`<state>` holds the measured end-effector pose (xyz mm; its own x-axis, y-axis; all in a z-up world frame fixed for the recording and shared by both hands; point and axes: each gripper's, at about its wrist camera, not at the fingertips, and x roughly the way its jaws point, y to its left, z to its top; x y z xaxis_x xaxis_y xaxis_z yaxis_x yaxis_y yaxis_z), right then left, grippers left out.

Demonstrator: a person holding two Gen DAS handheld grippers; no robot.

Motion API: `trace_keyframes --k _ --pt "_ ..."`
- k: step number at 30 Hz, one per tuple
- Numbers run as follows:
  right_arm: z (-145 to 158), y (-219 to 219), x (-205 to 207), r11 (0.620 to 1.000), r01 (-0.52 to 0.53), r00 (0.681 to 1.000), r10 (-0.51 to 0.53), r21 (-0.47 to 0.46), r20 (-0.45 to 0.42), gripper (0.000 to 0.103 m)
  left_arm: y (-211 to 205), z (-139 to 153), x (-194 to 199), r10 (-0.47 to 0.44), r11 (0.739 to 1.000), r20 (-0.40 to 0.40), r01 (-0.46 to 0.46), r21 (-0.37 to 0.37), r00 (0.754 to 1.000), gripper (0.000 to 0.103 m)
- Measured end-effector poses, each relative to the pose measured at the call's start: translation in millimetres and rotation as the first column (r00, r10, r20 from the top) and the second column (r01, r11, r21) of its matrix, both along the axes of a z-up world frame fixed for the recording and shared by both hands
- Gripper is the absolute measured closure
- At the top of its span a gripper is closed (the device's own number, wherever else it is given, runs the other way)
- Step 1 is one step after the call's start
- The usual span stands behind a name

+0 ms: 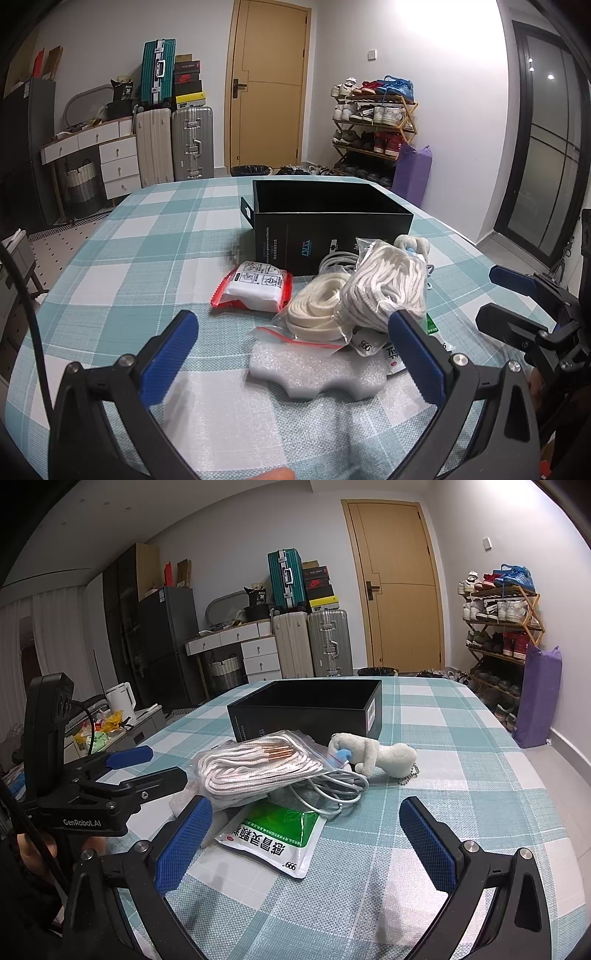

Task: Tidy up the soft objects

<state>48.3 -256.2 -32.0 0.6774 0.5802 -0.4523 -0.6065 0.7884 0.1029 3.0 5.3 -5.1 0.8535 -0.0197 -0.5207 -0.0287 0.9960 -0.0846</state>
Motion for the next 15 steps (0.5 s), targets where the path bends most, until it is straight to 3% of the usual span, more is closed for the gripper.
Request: trace_keyframes --k 15 --pt "1.4 -2.6 1.5 1.000 -0.002 1.000 0.002 0.003 -0.001 0.000 -0.4 0.3 -0.4 0.000 1.000 -0.001 0.000 0.002 1.000 0.000"
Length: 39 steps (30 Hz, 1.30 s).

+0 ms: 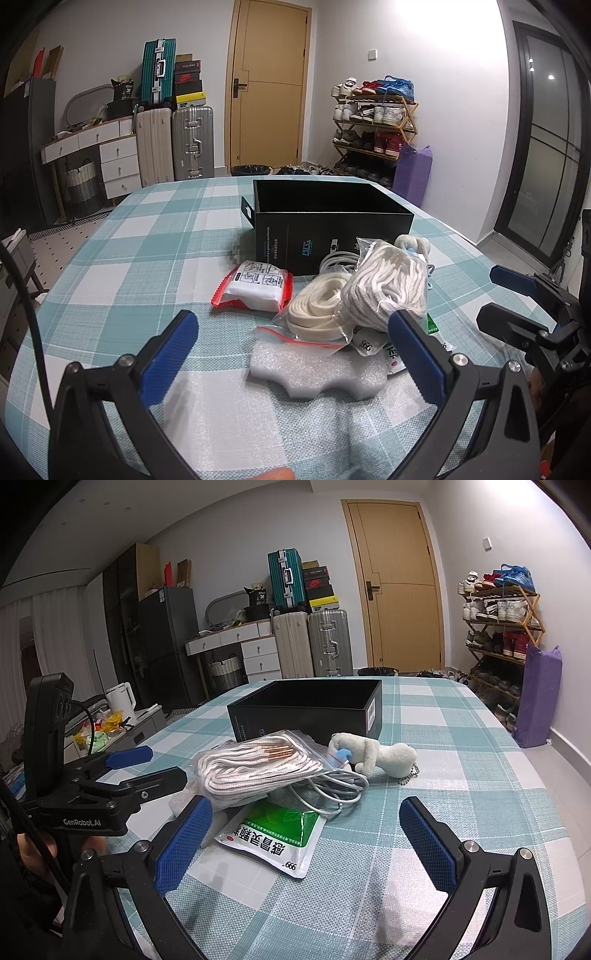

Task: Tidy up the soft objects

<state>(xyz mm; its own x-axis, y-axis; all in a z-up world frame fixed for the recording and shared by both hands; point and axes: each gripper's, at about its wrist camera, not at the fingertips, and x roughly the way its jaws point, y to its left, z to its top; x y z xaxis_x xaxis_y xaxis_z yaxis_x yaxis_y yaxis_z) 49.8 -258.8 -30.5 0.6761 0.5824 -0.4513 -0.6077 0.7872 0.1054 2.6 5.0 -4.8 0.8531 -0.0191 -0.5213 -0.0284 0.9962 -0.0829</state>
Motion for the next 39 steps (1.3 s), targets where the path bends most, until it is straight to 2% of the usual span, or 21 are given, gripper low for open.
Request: trace_keyframes --k 28,39 --pt "1.1 -1.3 -0.7 1.000 0.008 1.000 -0.008 -0.005 -0.001 0.000 -0.5 -0.3 -0.7 -0.003 1.000 -0.001 0.003 0.004 1.000 0.000" --pt "3.3 1.4 -0.8 0.999 0.019 1.000 -0.020 -0.040 -0.015 0.000 -2.9 0.8 -0.6 -0.012 1.000 -0.010 0.012 0.009 1.000 0.000"
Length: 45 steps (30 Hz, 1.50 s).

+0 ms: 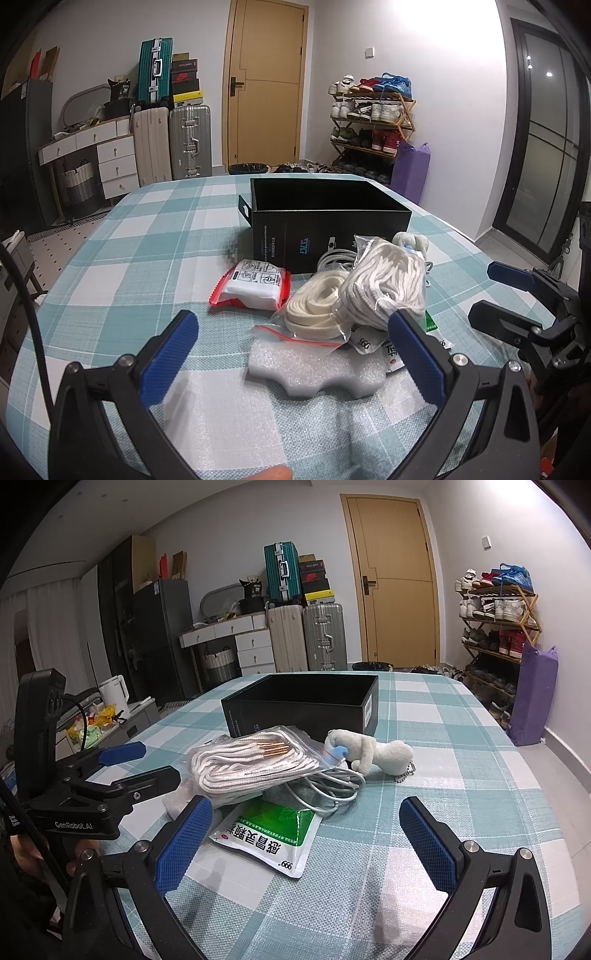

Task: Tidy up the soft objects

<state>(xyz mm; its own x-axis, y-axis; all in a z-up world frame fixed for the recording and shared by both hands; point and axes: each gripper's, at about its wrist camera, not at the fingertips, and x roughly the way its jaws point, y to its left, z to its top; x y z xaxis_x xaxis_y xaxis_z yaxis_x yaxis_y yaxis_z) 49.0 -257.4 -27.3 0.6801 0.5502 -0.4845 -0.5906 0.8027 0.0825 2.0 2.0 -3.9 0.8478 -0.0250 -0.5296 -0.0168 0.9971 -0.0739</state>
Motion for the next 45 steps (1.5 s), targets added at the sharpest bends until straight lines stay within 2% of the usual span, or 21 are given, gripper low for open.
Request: trace_keyframes --k 10,18,21,26,32,39,45 --pt "2 4 3 1.000 0.013 1.000 -0.013 -0.018 -0.004 0.000 0 3 1 -0.010 1.000 0.001 0.010 -0.002 1.000 0.000" --pt "7 10 6 0.999 0.022 0.999 -0.023 -0.042 -0.024 0.000 4 4 4 -0.030 1.000 -0.026 0.030 -0.004 0.999 0.000" --pt "10 17 7 0.999 0.021 0.999 -0.024 -0.047 -0.048 0.000 7 5 3 -0.026 1.000 -0.033 0.026 0.006 0.999 0.000" --pt "12 32 17 0.998 0.027 0.989 -0.034 -0.056 -0.141 0.000 12 7 1 -0.003 0.999 -0.032 0.004 0.034 0.999 0.000" --pt "13 46 31 0.998 0.052 0.974 -0.057 -0.030 -0.217 0.000 20 9 -2 0.010 0.998 -0.021 -0.009 0.064 1.000 0.000" --pt "13 69 43 0.997 0.067 0.960 -0.076 -0.042 -0.271 0.000 28 6 -1 0.025 0.997 -0.030 -0.023 0.080 0.999 0.000" --pt "8 86 53 0.992 0.117 0.944 -0.127 -0.054 -0.304 0.000 37 2 1 0.041 0.999 -0.053 -0.039 0.036 0.998 0.000"
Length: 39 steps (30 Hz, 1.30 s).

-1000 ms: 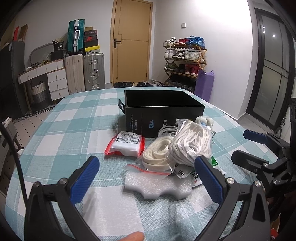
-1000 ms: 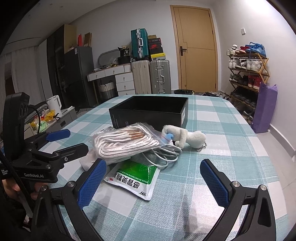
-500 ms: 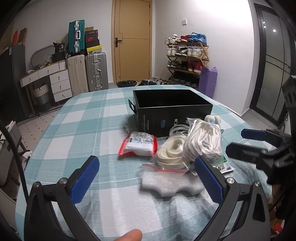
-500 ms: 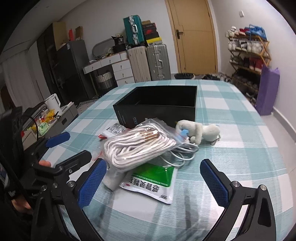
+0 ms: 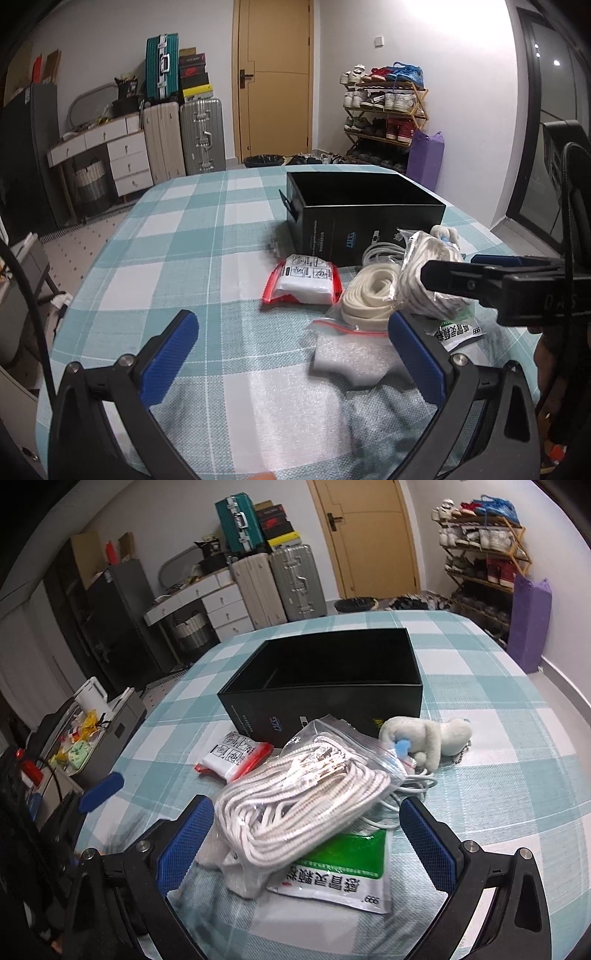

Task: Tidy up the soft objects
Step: 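Grasp the bagged white rope coil with the right gripper and lift it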

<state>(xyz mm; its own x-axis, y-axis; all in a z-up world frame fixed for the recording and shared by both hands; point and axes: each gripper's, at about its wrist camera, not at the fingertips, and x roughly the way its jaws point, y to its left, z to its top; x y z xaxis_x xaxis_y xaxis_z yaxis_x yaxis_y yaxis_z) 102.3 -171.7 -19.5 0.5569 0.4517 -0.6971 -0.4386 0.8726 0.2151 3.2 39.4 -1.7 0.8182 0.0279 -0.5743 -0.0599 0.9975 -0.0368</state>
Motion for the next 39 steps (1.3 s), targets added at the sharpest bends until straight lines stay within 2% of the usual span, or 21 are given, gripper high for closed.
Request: trace_keyframes --k 5,12,24,28,33,37,39 --pt "-1 4 5 0.999 0.030 0.999 -0.030 0.014 -0.016 0.000 4 -4 1 0.001 1.000 -0.012 -0.002 -0.028 1.000 0.000" --pt "-2 12 9 0.999 0.040 0.999 -0.040 -0.011 -0.012 0.001 0 -4 0 -0.014 1.000 -0.004 0.014 -0.011 1.000 0.000" --pt "-11 -20 0 0.998 0.002 1.000 -0.003 -0.058 -0.026 0.012 -1 -4 -1 -0.022 1.000 0.000 0.022 -0.010 1.000 0.000" --pt "-13 -25 1 0.999 -0.002 1.000 0.001 -0.045 -0.026 0.013 -1 -4 0 -0.025 1.000 0.000 0.025 -0.007 1.000 0.000" --pt "-13 -20 0 0.999 -0.041 0.999 0.041 -0.011 -0.035 0.037 -2 -4 0 -0.024 1.000 -0.001 0.024 -0.005 1.000 0.000" --pt "-14 -17 -1 0.997 -0.066 0.997 0.067 0.028 -0.037 0.047 -2 -4 -1 -0.025 1.000 -0.004 0.025 -0.005 1.000 0.000" --pt "-15 -19 -1 0.994 -0.083 0.995 0.086 0.066 -0.045 0.055 -3 -5 0 -0.028 1.000 -0.005 0.028 -0.003 1.000 0.000"
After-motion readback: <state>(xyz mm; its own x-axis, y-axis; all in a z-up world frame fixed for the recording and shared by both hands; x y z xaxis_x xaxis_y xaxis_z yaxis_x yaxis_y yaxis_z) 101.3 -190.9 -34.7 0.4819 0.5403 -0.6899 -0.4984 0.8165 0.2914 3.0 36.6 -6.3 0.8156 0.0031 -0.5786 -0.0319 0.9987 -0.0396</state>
